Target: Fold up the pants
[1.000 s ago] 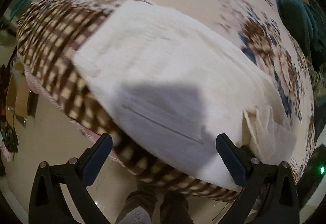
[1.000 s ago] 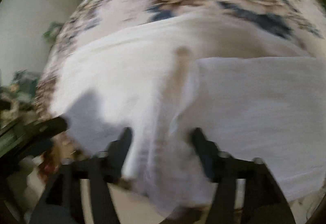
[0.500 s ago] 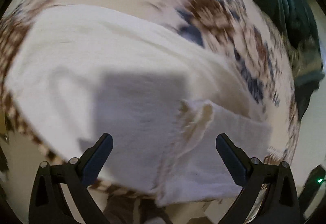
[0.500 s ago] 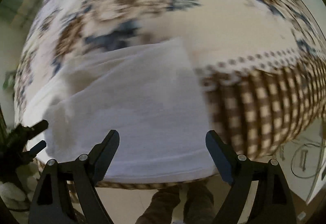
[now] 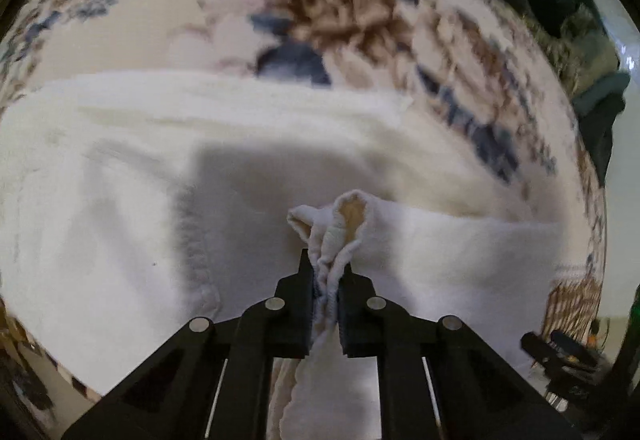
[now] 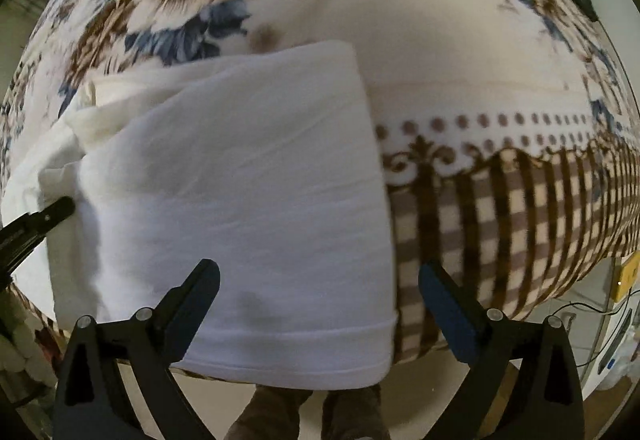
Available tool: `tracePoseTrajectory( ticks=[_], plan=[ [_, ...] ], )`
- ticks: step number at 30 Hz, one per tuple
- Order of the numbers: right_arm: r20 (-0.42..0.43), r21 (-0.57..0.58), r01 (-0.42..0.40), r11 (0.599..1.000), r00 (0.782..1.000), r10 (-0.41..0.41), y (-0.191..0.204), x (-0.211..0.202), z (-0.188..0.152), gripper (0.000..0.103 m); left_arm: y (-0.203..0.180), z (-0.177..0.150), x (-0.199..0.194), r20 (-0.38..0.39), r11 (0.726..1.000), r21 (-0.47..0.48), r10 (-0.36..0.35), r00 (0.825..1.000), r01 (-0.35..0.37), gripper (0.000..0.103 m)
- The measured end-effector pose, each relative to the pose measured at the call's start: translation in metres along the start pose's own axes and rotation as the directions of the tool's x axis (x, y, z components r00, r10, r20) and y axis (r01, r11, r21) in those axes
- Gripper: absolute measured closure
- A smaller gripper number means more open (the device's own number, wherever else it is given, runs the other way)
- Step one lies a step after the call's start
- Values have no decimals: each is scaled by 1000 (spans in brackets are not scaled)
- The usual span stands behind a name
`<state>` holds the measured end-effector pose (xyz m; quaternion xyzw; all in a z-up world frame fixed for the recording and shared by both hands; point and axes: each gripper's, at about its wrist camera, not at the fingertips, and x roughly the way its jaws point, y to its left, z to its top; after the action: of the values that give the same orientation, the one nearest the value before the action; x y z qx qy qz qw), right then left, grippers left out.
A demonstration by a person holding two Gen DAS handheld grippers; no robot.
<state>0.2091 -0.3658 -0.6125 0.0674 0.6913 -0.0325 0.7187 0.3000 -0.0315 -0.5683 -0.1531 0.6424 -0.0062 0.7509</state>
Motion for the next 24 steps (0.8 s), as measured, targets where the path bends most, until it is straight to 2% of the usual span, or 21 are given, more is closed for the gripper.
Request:
tracePoseTrajectory(
  ticks=[2,3,5,6,7,11,14,17,20,22,24],
  plan=[
    [5,-11,9,1000,1000,-9,6,-1,0,2,5,0,-1,5,998,-55,-36,999,36,88],
    [12,-21,22,1000,1000,-22,10,-2,1,2,8,-1,-5,13,996,-74,-43,999,44,83],
    [24,-42,47,998,999,-46,19,-3,3,2,15,-8,-22,62,992,-113,-52,997,59,65],
    [26,-50,55,997,998,-54,24,-4,4,1,19,-12,-29,84,988,-133,-71,994,82,40],
    [30,-62,63,996,998,-61,28,-6,3,0,26,-16,-39,108,982,-162,-82,991,98,20],
    [34,-113,74,991,997,-71,50,-12,0,0,57,-37,-69,176,950,-285,-80,981,128,19],
    [27,-141,62,988,998,-59,71,-16,-2,0,95,-56,-86,224,901,-408,-61,973,151,19],
    [16,-153,49,987,999,-47,89,-15,-3,0,147,-79,-98,285,817,-547,-25,958,184,19],
    [3,-170,44,985,999,-44,105,-14,2,0,199,-96,-90,320,695,-678,-14,947,239,19],
    [-7,-177,39,983,999,-40,118,-13,5,0,223,-101,-79,350,625,-725,-26,936,289,19],
    [-7,-188,48,981,999,-51,133,-14,6,0,245,-100,-67,385,567,-754,-27,922,331,19]
  ],
)
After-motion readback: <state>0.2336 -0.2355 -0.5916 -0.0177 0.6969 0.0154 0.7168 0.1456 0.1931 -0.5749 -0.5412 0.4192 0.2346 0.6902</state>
